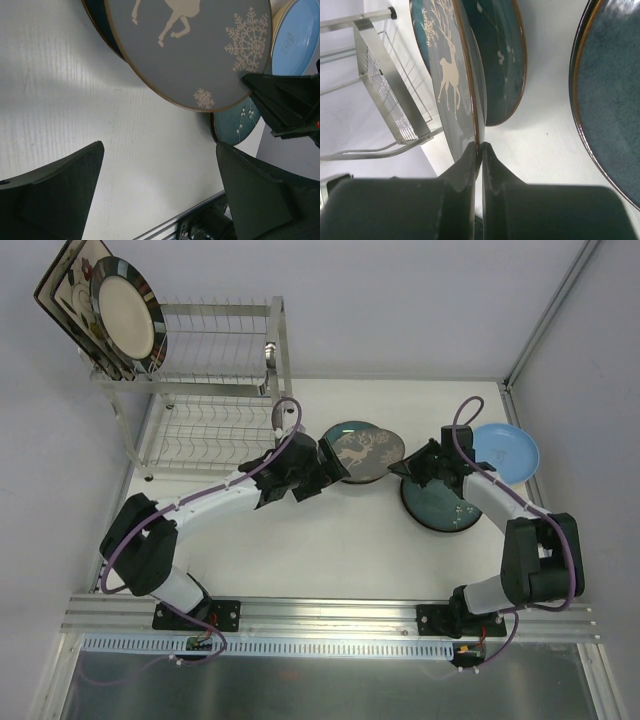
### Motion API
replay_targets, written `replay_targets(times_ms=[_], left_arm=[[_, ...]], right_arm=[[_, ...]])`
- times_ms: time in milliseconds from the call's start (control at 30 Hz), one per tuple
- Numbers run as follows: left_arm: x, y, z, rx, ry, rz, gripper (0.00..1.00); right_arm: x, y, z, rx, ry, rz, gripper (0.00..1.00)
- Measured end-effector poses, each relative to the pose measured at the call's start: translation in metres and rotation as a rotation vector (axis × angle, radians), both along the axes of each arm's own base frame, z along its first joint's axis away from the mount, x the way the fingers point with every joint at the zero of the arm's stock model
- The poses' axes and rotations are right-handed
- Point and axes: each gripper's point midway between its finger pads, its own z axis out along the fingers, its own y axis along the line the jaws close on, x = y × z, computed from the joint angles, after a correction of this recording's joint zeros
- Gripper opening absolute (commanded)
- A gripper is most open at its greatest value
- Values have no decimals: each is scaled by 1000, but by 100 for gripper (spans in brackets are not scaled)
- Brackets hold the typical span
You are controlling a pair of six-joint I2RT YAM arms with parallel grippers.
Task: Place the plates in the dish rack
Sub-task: Pass the plate from the right arm to the left
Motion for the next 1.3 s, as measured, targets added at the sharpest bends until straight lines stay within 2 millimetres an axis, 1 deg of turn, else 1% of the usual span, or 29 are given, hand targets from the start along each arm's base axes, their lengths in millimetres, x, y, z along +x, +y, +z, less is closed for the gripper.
replay_targets(times_ms=[167, 400, 667, 867, 1000, 1100, 1167, 1200, 1300], left_arm=[[11, -11, -8, -10, 34, 27, 94], [17, -17, -15, -29, 47, 49, 93], [31, -30, 5, -128, -23, 64, 88], [39, -39, 20, -201, -72, 71, 79], [40, -41, 21, -236, -89, 69, 70], [40, -44, 24, -261, -98, 69, 68], [41, -46, 27, -282, -109, 65, 62], [41, -47, 29, -291, -113, 62, 61], [42, -49, 33, -317, -131, 59, 49]], right_arm=[[-10, 1, 6, 23, -18, 14, 1], [-27, -5, 14, 47, -48, 12, 1], [-45, -13, 38, 72, -141, 6, 1], [-56, -12, 56, 93, -205, 16, 1], [-60, -12, 68, 105, -245, 12, 1], [-63, -13, 73, 114, -265, 9, 1], [-66, -13, 76, 119, -276, 6, 0], [-67, -13, 77, 120, -280, 5, 1], [-71, -14, 78, 122, -292, 5, 0]])
